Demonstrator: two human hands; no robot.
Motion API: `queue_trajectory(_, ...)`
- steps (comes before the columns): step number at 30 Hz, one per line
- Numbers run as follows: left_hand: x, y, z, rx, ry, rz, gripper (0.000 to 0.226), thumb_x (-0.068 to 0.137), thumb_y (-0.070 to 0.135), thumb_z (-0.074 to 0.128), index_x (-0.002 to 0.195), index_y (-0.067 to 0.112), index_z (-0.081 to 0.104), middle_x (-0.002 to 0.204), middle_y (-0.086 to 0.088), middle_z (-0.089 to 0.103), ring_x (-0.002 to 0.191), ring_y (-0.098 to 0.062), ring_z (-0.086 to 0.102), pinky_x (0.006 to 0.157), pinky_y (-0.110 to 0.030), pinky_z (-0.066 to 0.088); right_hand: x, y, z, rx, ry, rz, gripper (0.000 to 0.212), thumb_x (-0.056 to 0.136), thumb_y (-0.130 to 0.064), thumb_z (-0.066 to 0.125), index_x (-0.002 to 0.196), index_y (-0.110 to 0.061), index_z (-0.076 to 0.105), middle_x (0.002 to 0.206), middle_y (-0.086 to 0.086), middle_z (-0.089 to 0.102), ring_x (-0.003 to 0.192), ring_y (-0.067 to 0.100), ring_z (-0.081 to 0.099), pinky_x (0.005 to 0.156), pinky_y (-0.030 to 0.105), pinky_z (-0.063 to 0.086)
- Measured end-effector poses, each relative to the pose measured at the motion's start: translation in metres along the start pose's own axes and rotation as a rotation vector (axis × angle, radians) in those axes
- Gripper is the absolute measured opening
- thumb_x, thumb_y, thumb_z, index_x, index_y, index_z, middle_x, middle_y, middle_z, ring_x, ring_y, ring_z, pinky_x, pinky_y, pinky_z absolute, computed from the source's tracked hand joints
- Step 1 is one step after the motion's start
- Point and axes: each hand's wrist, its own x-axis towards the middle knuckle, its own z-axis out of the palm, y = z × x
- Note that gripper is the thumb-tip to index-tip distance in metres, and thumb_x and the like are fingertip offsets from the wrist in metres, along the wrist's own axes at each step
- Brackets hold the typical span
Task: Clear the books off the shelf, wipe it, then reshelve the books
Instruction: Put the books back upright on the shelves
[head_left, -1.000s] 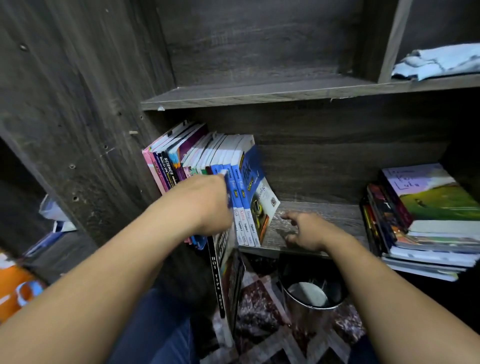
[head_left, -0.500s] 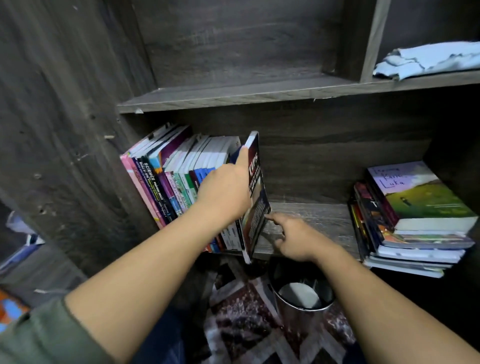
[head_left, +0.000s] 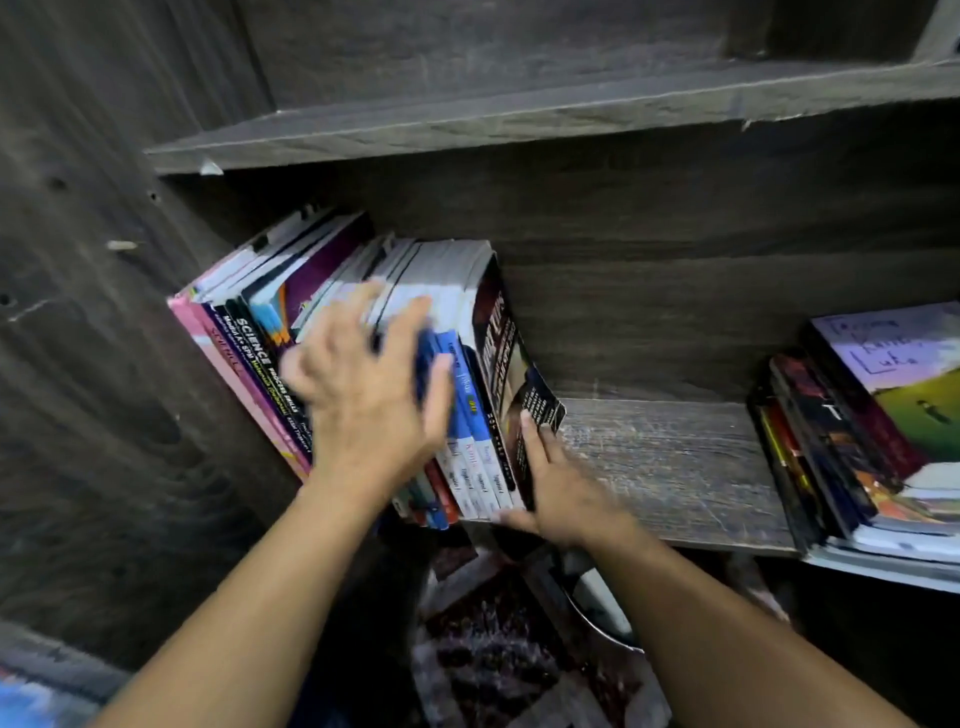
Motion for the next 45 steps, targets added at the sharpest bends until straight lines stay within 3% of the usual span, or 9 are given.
queue_trajectory(4, 0.003, -0.054, -0.007, 0.016, 0.074, -0.260, 0.070, 0.086, 0.059, 0.053, 0.137, 0.012, 0.042, 0.148, -0.023, 0.027, 0.137, -0.041, 0.018, 0.107, -0.056, 0.017, 0.009, -0.009, 0.005, -0.096, -0.013, 0.027, 0.137, 0.069, -0.076, 0.063, 0.141, -0.017, -0.037, 0.158, 0.021, -0.014, 0.147, 0.034, 0.005, 0.119, 0.046, 0.014)
queue_trajectory(12, -0.012, -0.093, 0.012, -0.103, 0.124, -0.009, 0.091, 0.087, 0.054, 0.059, 0.143, -0.002, 0.014, 0.148, -0.042, 0.008, 0.142, -0.052, 0.002, 0.119, -0.051, 0.001, 0.007, -0.040, -0.005, -0.405, -0.014, 0.275, 0.136, 0.071, -0.065, 0.070, 0.143, -0.017, -0.035, 0.158, 0.018, -0.016, 0.143, 0.047, 0.010, 0.114, 0.057, 0.017)
queue_trajectory(17, -0.026, -0.089, 0.028, -0.202, 0.134, -0.078, 0.099, 0.088, 0.052, 0.049, 0.139, -0.020, 0.003, 0.146, -0.047, 0.004, 0.142, -0.042, -0.006, 0.119, -0.052, -0.001, -0.001, -0.038, 0.008, -0.068, 0.054, 0.225, 0.135, 0.075, -0.034, 0.079, 0.138, -0.031, -0.041, 0.154, 0.010, 0.030, 0.107, 0.027, 0.062, 0.076, 0.035, 0.057)
queue_trajectory(20, -0.030, -0.086, 0.039, -0.251, 0.143, -0.105, 0.102, 0.090, 0.064, 0.035, 0.140, -0.017, -0.001, 0.145, -0.047, 0.003, 0.142, -0.039, -0.010, 0.118, -0.052, -0.003, 0.003, -0.036, 0.014, 0.052, 0.080, 0.156, 0.133, 0.078, -0.024, 0.076, 0.132, -0.036, -0.045, 0.127, 0.012, 0.059, 0.074, 0.014, 0.063, 0.056, 0.024, 0.054)
queue_trajectory(23, -0.026, -0.086, 0.049, -0.230, 0.194, -0.099, 0.104, 0.088, 0.071, 0.028, 0.149, -0.005, -0.010, 0.145, -0.045, 0.003, 0.144, -0.032, -0.015, 0.118, -0.053, -0.002, 0.003, -0.034, 0.019, 0.122, 0.109, 0.091, 0.130, 0.082, -0.019, 0.074, 0.128, -0.039, -0.047, 0.101, 0.006, 0.067, 0.070, 0.010, 0.062, 0.061, 0.027, 0.057)
queue_trajectory(28, -0.026, -0.083, 0.049, -0.182, 0.200, -0.130, 0.107, 0.087, 0.075, 0.025, 0.140, -0.015, 0.007, 0.144, -0.048, 0.010, 0.142, -0.040, -0.003, 0.118, -0.055, 0.001, -0.003, -0.033, 0.014, 0.058, 0.078, 0.038, 0.124, 0.085, -0.029, 0.070, 0.138, -0.029, -0.042, 0.143, 0.014, 0.046, 0.078, 0.010, 0.061, 0.058, 0.023, 0.053)
queue_trajectory(33, -0.024, -0.089, 0.045, -0.150, 0.243, -0.056, 0.102, 0.087, 0.069, 0.037, 0.140, -0.015, 0.017, 0.146, -0.041, 0.015, 0.144, -0.039, 0.001, 0.118, -0.054, 0.006, -0.022, -0.061, -0.034, -0.191, 0.358, -0.061, 0.139, 0.070, -0.054, 0.078, 0.137, -0.032, -0.042, 0.162, 0.007, 0.000, 0.141, 0.028, 0.030, 0.115, 0.045, 0.028)
queue_trajectory(37, -0.008, -0.091, 0.038, -0.147, 0.352, -0.003, 0.095, 0.088, 0.061, 0.039, 0.138, -0.018, 0.021, 0.144, -0.044, 0.020, 0.142, -0.046, 0.009, 0.118, -0.054, 0.009, -0.033, -0.097, -0.073, -0.157, 0.710, -0.341, 0.136, 0.059, -0.028, 0.090, 0.148, -0.035, -0.013, 0.160, 0.017, 0.004, 0.139, 0.036, 0.031, 0.107, 0.053, 0.037)
queue_trajectory(45, -0.016, -0.087, 0.048, -0.145, 0.270, -0.091, 0.099, 0.089, 0.069, 0.023, 0.142, -0.014, 0.013, 0.147, -0.039, 0.014, 0.147, -0.026, -0.008, 0.119, -0.047, 0.001, -0.015, -0.134, -0.063, -0.100, 0.653, -0.264, 0.111, 0.068, 0.007, 0.075, 0.143, -0.041, 0.009, 0.153, 0.008, -0.003, 0.133, 0.037, 0.028, 0.074, 0.038, 0.055)
